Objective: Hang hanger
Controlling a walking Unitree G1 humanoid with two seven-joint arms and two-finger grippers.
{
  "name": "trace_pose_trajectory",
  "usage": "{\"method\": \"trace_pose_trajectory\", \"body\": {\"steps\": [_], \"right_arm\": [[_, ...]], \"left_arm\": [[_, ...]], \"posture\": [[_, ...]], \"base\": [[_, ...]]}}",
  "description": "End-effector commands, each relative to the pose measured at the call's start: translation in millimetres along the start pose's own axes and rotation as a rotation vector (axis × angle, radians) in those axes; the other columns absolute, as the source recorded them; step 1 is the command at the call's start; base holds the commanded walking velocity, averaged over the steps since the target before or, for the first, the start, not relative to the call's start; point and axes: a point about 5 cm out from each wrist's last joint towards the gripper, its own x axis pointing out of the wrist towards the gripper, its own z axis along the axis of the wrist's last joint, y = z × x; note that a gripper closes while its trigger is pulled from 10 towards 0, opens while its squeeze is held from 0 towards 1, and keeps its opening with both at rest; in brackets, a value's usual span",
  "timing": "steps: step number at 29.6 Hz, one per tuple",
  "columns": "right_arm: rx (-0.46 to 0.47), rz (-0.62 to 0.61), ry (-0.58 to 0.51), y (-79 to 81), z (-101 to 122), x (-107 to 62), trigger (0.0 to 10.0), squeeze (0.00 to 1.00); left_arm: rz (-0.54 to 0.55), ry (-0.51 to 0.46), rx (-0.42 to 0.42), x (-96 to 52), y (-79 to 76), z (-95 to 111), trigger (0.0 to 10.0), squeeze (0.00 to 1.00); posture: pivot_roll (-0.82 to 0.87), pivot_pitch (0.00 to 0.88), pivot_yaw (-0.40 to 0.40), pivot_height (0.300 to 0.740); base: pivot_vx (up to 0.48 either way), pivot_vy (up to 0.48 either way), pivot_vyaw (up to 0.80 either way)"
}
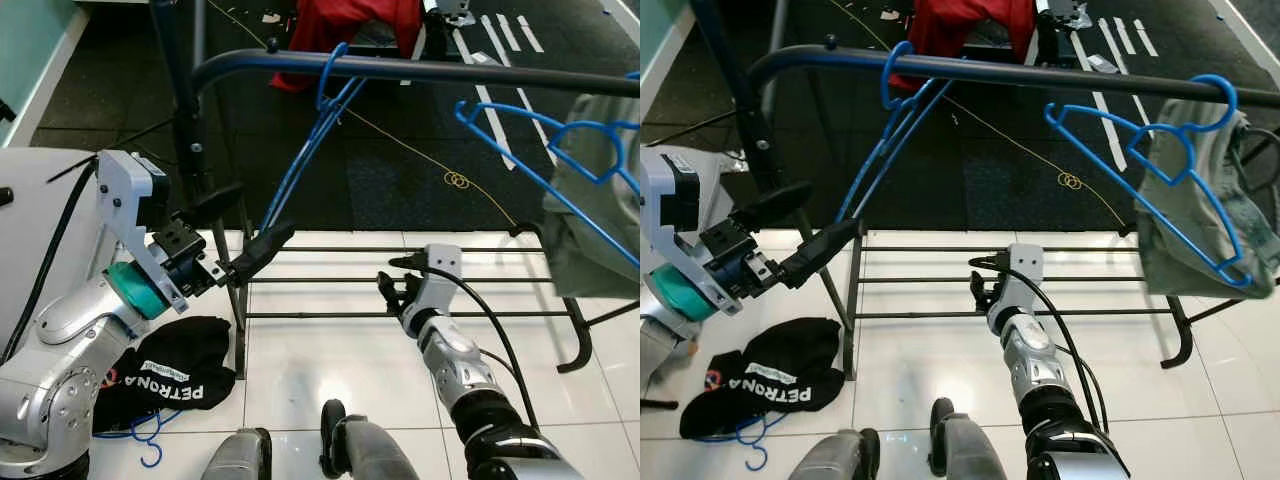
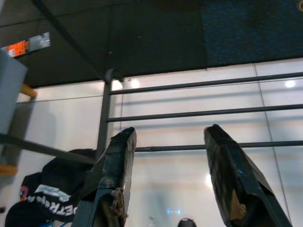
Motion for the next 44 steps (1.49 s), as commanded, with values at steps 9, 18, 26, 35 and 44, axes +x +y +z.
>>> {"method": "trace_pose_trajectory", "body": {"steps": [9,18,26,35,44], "right_arm": [[0.005,-0.023,0.081,-8.6,-25.8,-10.3,10.0,0.0],[0.008,-0.035,0.11,-11.5,-34.8,-13.9,10.0,0.0],[0.001,-0.027,0.14,-13.0,-41.7,-17.0,10.0,0.0],[0.004,-0.026,0.176,-11.3,-54.4,-22.6,10.0,0.0],[-0.001,-0.003,0.188,-4.9,-60.3,-25.2,10.0,0.0]], "left_arm": [[0.206,0.054,-0.004,-38.9,21.0,-19.5,10.0,0.0],[0.342,0.473,0.052,-66.6,27.5,-90.8,10.0,0.0],[0.464,0.79,0.108,-88.6,29.5,-135.0,10.0,0.0],[0.603,0.778,-0.027,-85.9,18.4,-174.5,10.0,0.0],[0.666,0.833,-0.074,-67.3,18.7,-221.1,10.0,0.0]], "posture": [[0.04,0.135,-0.043,0.74],[0.04,0.111,-0.023,0.74],[0.04,0.103,-0.011,0.74],[0.02,0.093,0.004,0.74],[0.01,0.076,-0.006,0.74]], "base": [[0.0,0.0,0.0],[0.0,0.0,0.0],[0.0,0.0,0.0],[0.0,0.0,0.0],[0.0,0.0,0.0]]}}
